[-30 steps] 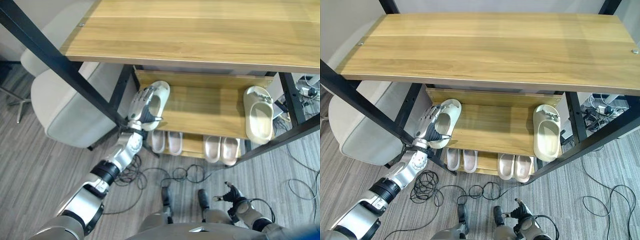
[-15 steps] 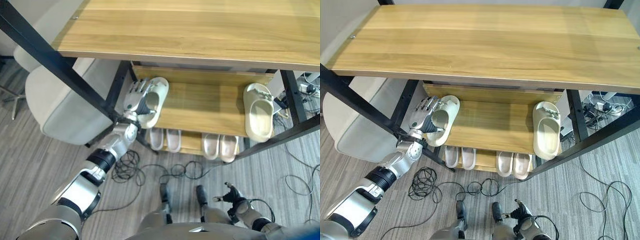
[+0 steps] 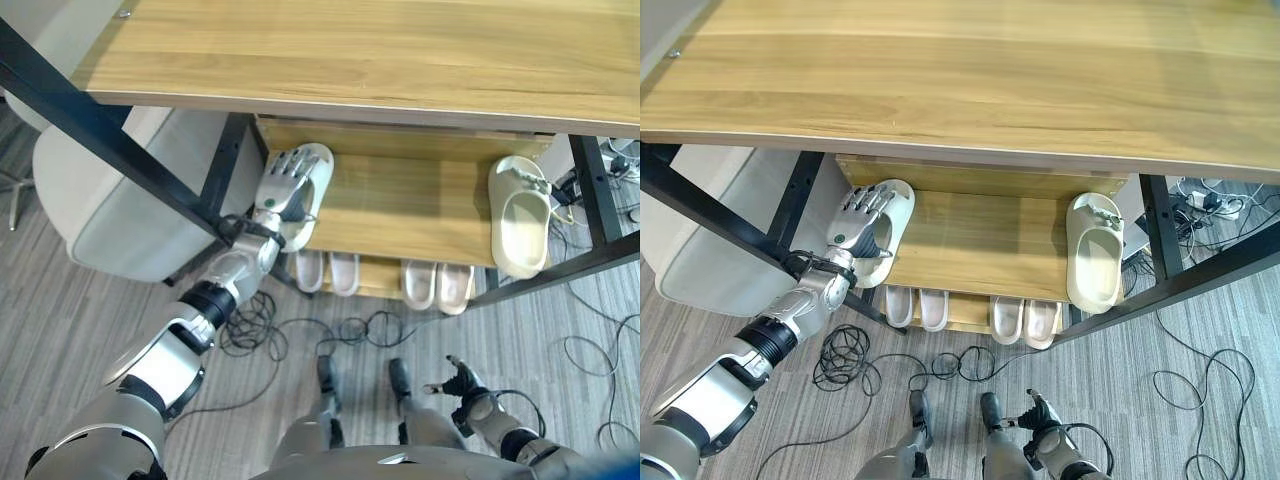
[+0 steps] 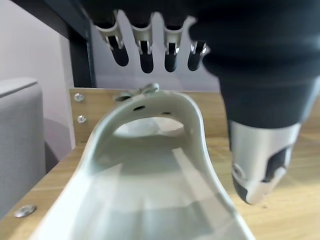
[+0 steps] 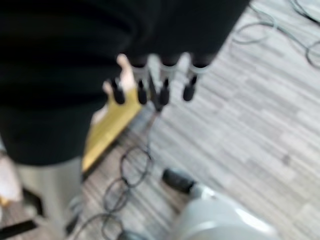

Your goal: Arrange the slippers neatly on the shoe rack.

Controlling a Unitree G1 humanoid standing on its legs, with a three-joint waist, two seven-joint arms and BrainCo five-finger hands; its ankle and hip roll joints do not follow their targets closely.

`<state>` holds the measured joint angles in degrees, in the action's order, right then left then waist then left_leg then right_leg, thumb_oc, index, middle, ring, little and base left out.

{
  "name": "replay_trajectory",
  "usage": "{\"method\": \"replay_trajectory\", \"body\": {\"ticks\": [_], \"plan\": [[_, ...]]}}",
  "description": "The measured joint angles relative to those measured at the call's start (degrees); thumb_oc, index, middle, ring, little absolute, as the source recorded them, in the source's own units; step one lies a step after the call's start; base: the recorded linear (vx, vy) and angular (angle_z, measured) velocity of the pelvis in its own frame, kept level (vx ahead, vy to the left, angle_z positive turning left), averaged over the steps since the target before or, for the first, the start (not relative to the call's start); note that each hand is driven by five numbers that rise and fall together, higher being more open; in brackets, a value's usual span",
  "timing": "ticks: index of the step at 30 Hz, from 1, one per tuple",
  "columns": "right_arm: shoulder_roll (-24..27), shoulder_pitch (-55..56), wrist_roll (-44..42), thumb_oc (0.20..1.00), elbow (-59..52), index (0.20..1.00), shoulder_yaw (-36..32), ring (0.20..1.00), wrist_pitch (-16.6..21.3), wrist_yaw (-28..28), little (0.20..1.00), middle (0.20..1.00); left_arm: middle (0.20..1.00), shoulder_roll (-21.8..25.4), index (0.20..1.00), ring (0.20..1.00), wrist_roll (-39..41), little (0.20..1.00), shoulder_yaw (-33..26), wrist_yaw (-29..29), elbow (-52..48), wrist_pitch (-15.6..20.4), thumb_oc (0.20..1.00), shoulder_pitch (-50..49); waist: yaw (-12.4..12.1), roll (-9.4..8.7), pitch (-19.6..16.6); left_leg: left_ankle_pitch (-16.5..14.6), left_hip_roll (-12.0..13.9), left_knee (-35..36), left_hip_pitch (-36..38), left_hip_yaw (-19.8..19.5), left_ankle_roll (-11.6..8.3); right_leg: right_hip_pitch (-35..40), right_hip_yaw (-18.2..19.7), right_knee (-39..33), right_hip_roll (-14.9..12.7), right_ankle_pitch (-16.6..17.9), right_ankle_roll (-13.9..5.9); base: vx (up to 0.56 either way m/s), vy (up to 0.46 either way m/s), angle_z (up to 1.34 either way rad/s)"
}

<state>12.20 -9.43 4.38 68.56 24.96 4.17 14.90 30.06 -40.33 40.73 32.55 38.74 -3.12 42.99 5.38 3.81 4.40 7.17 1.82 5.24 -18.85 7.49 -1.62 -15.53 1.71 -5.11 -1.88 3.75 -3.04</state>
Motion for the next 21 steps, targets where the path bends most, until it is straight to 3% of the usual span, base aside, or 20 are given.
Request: {"method": "replay_trajectory", "body": {"ticks": [11, 21], "plan": [[0.2, -1.8, -0.7, 1.000, 0.0, 1.000, 0.0, 1.000, 0.6, 1.2, 1.000, 1.000, 1.000, 0.0, 1.000, 1.000, -2.2, 1.000, 2.5, 0.3, 3.5, -0.9, 1.000, 7.8, 0.2, 0.24, 3.2, 0.0, 0.0, 0.0, -0.5, 0.4, -0.02, -0.7, 0.5, 0.0, 0.0, 0.1, -0.01, 0.00, 0.001, -0.02], [0.1, -1.9, -0.8, 1.000, -0.1, 1.000, 0.0, 1.000, 1.3, 1.4, 1.000, 1.000, 1.000, 3.3, 1.000, 1.000, -4.6, 1.000, 0.4, 1.6, -1.6, -1.6, 1.000, 6.5, -0.1, 0.31, 3.6, 0.0, 0.0, 0.0, -0.3, 0.3, -0.03, -0.5, 0.4, 0.0, 0.0, 0.1, -0.02, 0.00, 0.000, 0.01]]}}
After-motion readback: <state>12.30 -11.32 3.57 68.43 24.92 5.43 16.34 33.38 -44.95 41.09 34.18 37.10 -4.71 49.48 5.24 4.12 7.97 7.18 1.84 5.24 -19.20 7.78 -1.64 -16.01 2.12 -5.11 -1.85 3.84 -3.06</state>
